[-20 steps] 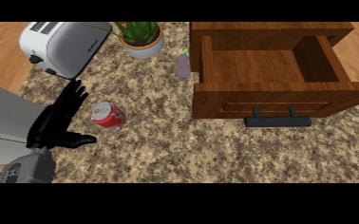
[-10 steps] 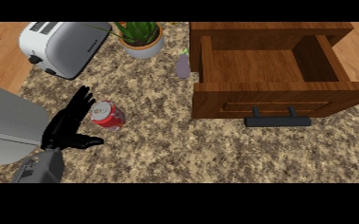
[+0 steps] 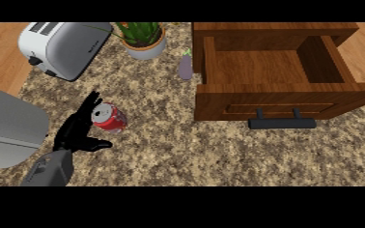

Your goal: Pick up the can, place it into the drawer and close the drawer

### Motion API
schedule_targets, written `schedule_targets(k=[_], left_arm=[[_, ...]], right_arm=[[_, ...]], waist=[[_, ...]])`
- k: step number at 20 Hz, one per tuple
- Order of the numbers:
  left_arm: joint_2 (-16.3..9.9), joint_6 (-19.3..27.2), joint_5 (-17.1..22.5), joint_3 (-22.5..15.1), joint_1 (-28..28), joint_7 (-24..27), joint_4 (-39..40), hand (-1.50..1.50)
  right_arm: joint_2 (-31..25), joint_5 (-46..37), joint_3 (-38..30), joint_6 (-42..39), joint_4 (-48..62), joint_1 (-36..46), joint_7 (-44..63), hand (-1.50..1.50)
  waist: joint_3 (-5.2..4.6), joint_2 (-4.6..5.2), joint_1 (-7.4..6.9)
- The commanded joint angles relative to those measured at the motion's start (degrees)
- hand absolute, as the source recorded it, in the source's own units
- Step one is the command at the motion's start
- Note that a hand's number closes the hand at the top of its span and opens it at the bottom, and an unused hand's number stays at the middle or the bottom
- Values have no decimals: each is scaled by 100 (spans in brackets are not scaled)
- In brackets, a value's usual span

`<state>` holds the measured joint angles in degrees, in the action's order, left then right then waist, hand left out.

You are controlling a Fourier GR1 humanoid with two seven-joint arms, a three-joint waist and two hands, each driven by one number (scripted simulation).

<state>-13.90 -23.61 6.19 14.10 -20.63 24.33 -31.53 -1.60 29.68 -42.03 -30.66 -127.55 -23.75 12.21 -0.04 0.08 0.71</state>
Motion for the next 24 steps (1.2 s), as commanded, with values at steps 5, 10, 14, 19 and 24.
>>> schedule_targets(k=[5,10,14,19,24], left_arm=[[69,-114,93,232,-712,433,1222,-150],[246,-275,6,131,-810,753,1483,150],[128,-894,171,140,-946,348,1397,150],[274,-1067,243,71,-1188,301,1053,150],[515,-820,707,137,-996,-329,-130,150]], right_arm=[[-320,82,-131,154,281,433,307,-150],[12,-13,-86,-192,152,150,148,-150],[153,-199,48,-260,143,-132,-228,-150],[153,99,214,205,-498,-272,182,-150],[96,283,-82,273,-414,-58,577,-150]], waist=[[-5,18,19],[-4,15,31],[0,4,22],[1,-5,23],[9,-43,-105]])
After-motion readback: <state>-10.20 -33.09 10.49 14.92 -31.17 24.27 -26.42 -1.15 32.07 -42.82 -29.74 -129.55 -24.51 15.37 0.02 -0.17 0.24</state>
